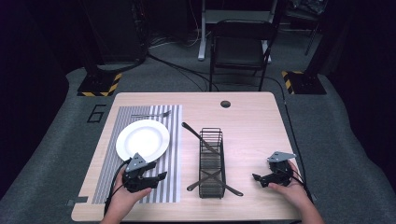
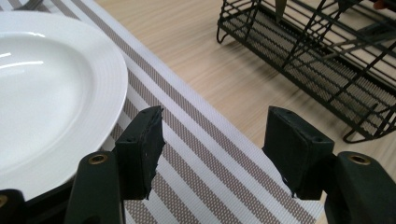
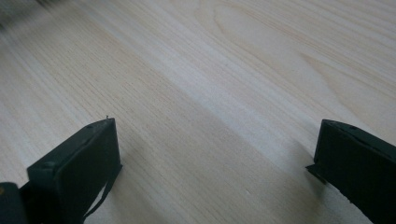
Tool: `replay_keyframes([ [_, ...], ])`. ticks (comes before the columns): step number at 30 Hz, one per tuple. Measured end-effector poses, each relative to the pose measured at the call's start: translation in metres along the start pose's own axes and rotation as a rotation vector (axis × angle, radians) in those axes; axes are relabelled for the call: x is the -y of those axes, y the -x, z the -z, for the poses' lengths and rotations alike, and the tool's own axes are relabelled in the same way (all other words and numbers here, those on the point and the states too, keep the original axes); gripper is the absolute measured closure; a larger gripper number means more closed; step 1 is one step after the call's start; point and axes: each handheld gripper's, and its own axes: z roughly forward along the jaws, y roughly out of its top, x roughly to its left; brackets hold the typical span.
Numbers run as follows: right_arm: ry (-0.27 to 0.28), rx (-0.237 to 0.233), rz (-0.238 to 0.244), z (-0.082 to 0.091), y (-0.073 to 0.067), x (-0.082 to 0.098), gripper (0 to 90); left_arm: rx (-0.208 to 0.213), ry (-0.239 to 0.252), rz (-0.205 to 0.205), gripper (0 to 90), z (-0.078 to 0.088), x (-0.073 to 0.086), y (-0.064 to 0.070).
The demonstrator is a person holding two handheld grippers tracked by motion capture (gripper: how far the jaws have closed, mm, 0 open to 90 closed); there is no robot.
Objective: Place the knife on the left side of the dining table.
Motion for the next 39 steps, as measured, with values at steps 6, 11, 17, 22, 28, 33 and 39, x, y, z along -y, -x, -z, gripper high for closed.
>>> replay_keyframes([
  [6,0.0,0.001,0.001,0.0,0.0,0.0,0.0,-0.011,0.004,-0.001,38.2,0.001,-0.016,0.001],
  [11,0.0,0.0,0.001,0.0,0.0,0.0,0.0,-0.002,0.004,-0.02,39.2,0.001,-0.028,0.002],
  [17,-0.001,0.0,0.001,0.0,0.0,0.0,0.0,0.004,0.008,-0.004,40.9,-0.002,-0.04,0.004],
  [22,0.0,0.0,0.001,0.0,0.0,0.0,0.0,0.004,0.023,0.01,41.3,-0.004,-0.051,0.004],
  [28,0.0,0.0,0.001,0.0,0.0,0.0,0.0,0.005,0.051,0.048,41.3,-0.005,-0.064,0.003],
  [33,-0.001,0.0,0.001,0.0,0.0,0.0,0.0,0.01,0.068,0.068,41.3,-0.006,-0.074,0.003],
  [39,-0.001,0.0,0.001,0.0,0.0,0.0,0.0,0.012,0.09,0.063,41.5,-0.007,-0.089,0.007],
])
